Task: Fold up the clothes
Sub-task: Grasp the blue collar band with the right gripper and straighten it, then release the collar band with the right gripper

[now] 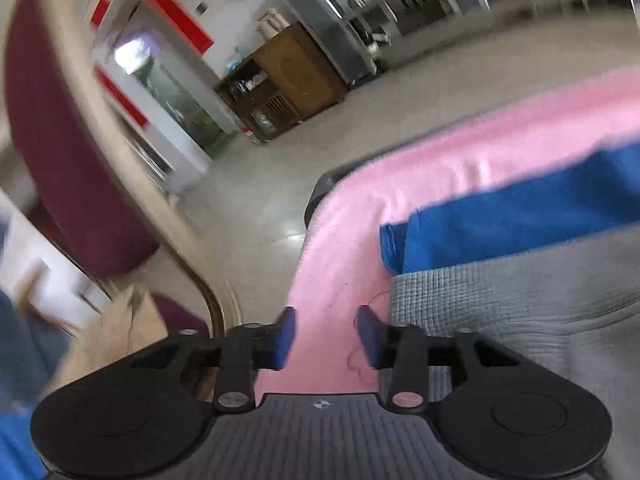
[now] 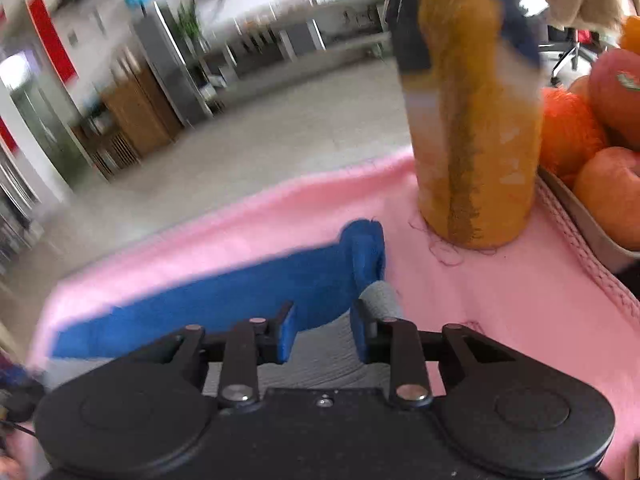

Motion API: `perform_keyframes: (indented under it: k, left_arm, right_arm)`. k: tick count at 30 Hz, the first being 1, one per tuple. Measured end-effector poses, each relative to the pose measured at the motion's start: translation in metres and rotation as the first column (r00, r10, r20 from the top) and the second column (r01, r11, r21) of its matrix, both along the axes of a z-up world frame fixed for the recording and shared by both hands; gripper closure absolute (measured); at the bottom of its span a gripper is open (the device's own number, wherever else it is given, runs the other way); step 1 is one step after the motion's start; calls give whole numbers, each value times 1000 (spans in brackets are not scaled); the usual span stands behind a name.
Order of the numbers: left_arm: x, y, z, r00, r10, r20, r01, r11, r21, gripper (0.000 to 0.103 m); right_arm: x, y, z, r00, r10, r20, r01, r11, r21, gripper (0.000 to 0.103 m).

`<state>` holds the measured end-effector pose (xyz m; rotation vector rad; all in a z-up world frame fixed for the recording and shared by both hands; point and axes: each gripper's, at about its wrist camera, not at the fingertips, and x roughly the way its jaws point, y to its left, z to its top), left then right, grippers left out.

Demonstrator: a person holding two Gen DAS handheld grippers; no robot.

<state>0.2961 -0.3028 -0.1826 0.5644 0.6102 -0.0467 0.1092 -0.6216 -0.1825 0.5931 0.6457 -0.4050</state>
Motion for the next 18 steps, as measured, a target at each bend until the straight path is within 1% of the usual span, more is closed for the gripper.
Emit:
perform_keyframes:
  k: [1,2,4,6,7,8,11,13,14,16,17,18]
  left_arm:
    - [-10,9,11,1000,-4,1,4,999,-37,50]
    - [-20,18,22,1000,-10,3,11,998,-66,50]
    - [-47,30,41,1000,-30,5,30,995,-99,49]
    - [-79,46,59,998,-69,-4,67,986,-154,41]
    - [-93,55,67,996,-93,-17,88,979,-183,41]
    - [-107,64,74,993,-116,-30,107,972,-210,41]
    - [-147,79,80,983,-176,-46,159,952,-263,41]
    - [-164,85,75,977,-208,-53,184,939,-292,40]
    - [-168,85,70,975,-215,-58,188,935,-302,39]
    - [-167,83,57,978,-194,-80,158,932,-325,40]
    - [-163,81,49,979,-178,-99,135,932,-337,40]
    - [-158,78,42,980,-165,-112,119,934,-335,40]
  right_arm:
    - [-16,-2,10,999,-5,35,4,1000,18,58]
    - [-33,-2,20,998,-9,54,8,1000,28,58]
    - [-66,0,41,997,0,77,-4,999,48,58]
    - [-95,2,64,996,12,91,-18,997,71,55]
    - [-106,4,76,995,18,103,-26,996,80,51]
    - [-118,6,87,993,22,114,-32,996,87,46]
    - [-165,16,110,988,29,153,-42,995,86,40]
    - [-185,19,113,984,27,178,-42,995,86,33]
    - [-188,19,108,983,17,182,-35,995,94,32]
    - [-193,18,90,984,-8,181,-14,992,123,32]
    - [-191,17,75,984,-28,177,2,989,146,36]
    - [-187,14,60,984,-42,172,13,986,165,43]
